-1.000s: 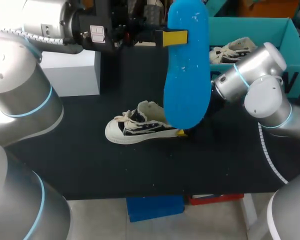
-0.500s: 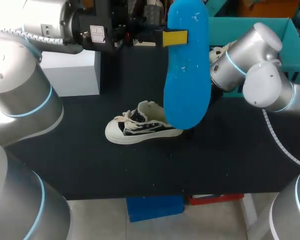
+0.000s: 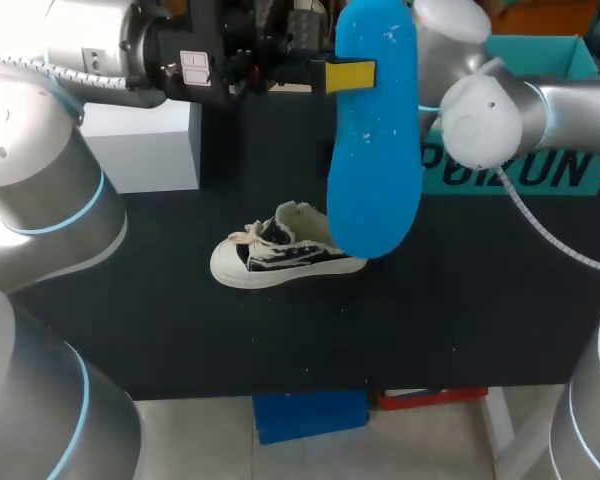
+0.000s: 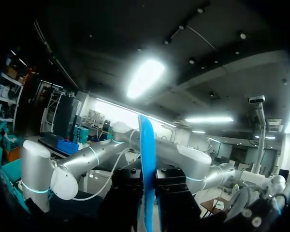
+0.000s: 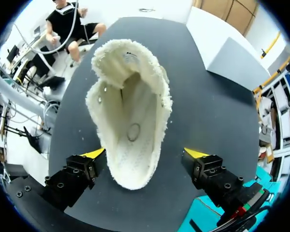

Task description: Take the shoe out of the shoebox, open the shoe tongue, remove and reinsert the insole, then place the shoe into the shoebox

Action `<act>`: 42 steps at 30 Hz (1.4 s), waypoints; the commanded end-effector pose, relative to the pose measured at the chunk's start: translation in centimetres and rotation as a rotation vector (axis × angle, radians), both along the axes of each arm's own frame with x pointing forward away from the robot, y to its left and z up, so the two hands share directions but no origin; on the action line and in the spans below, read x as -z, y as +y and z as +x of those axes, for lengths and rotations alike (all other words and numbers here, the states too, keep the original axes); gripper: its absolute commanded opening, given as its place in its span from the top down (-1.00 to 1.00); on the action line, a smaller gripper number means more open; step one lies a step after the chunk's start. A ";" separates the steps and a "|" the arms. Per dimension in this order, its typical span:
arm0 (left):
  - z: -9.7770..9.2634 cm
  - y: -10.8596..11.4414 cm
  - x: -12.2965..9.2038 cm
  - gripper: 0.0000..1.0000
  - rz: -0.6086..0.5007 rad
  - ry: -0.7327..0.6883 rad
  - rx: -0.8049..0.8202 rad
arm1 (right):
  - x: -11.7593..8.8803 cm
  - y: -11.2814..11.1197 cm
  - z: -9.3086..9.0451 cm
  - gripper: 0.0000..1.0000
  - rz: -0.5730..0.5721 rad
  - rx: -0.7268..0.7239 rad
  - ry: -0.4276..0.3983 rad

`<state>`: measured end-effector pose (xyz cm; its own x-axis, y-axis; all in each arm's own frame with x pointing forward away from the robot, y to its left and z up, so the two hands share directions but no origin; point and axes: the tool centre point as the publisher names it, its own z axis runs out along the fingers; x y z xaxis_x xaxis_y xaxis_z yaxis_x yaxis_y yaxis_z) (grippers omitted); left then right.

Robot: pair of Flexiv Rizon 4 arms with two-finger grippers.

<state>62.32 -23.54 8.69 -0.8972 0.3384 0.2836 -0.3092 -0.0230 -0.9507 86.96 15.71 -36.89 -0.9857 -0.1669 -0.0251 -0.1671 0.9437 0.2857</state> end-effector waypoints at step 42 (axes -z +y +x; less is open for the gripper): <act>0.0 -0.2 0.1 1.00 -0.001 0.000 -0.003 | 3.1 5.6 0.8 1.00 -0.284 -0.128 0.003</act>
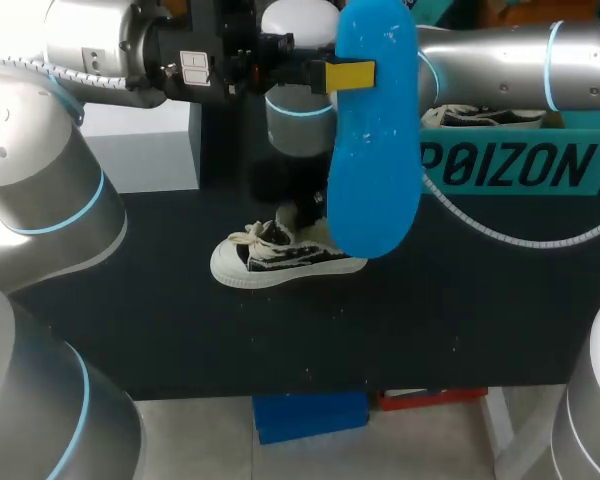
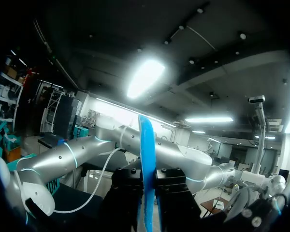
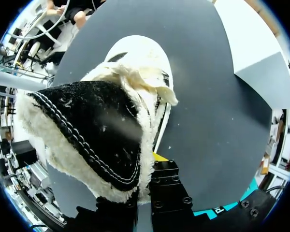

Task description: Take the shoe out of the shoebox, open the shoe tongue, remove and reinsert the insole, then place the shoe into the shoebox

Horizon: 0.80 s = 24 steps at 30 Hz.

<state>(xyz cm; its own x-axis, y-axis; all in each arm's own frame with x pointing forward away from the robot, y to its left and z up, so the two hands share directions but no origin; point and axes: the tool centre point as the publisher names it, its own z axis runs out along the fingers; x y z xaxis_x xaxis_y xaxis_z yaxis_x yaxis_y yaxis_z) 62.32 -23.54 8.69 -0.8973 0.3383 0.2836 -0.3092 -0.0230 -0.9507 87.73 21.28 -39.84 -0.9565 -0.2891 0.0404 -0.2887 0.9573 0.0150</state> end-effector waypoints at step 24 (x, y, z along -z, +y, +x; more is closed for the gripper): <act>0.0 -0.2 0.1 1.00 -0.001 0.000 -0.003 | -3.7 -0.9 -1.4 1.00 0.002 -0.002 0.038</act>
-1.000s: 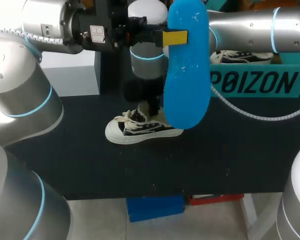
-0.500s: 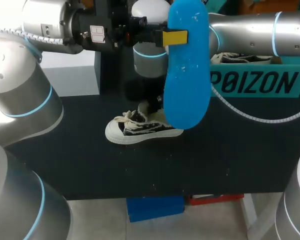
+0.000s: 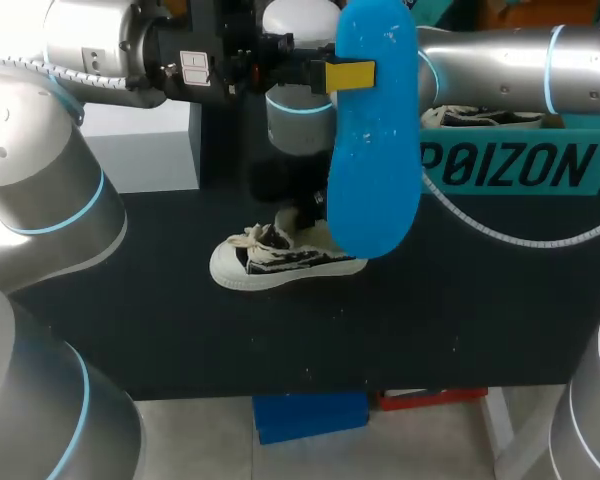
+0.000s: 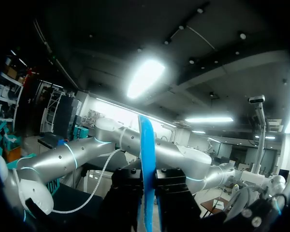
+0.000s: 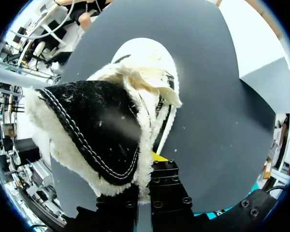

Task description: Take the shoe out of the shoebox, open the shoe tongue, remove and reinsert the insole, then place the shoe into the shoebox

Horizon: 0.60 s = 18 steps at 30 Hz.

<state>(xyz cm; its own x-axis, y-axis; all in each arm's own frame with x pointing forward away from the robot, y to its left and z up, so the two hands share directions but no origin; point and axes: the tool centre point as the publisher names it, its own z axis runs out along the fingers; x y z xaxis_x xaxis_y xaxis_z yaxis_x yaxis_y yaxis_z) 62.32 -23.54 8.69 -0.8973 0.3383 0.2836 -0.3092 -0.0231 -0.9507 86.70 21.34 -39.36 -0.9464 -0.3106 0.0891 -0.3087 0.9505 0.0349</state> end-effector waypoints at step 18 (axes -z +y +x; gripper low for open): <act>0.0 -0.2 0.1 1.00 -0.001 0.000 -0.003 | -11.8 -4.3 0.8 1.00 -0.087 1.117 -0.071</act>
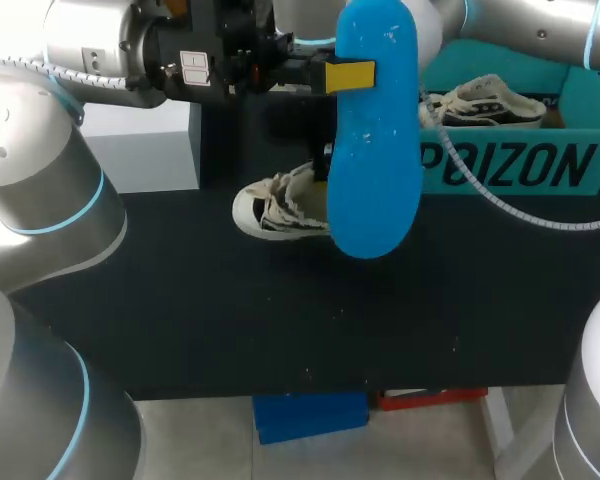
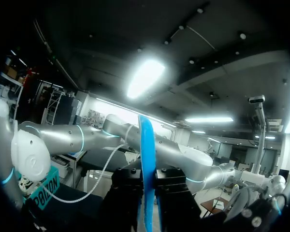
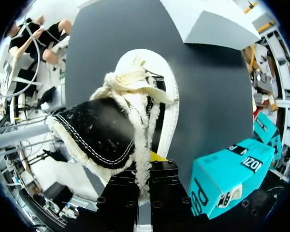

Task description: Take the shoe out of the shoebox, open the shoe tongue, remove and reinsert the insole, then place the shoe into the shoebox

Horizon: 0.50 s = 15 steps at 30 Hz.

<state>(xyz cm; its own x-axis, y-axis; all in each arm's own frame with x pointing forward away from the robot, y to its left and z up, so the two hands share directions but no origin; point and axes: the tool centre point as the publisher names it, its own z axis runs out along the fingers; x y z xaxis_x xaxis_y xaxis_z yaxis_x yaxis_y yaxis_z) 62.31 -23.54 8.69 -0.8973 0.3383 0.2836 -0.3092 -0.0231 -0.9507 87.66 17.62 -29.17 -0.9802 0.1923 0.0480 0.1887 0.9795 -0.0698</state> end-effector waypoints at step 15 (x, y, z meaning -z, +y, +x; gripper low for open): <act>0.0 -0.2 0.1 1.00 -0.001 0.000 -0.003 | -1.3 -0.3 -1.2 1.00 0.025 1.219 -0.212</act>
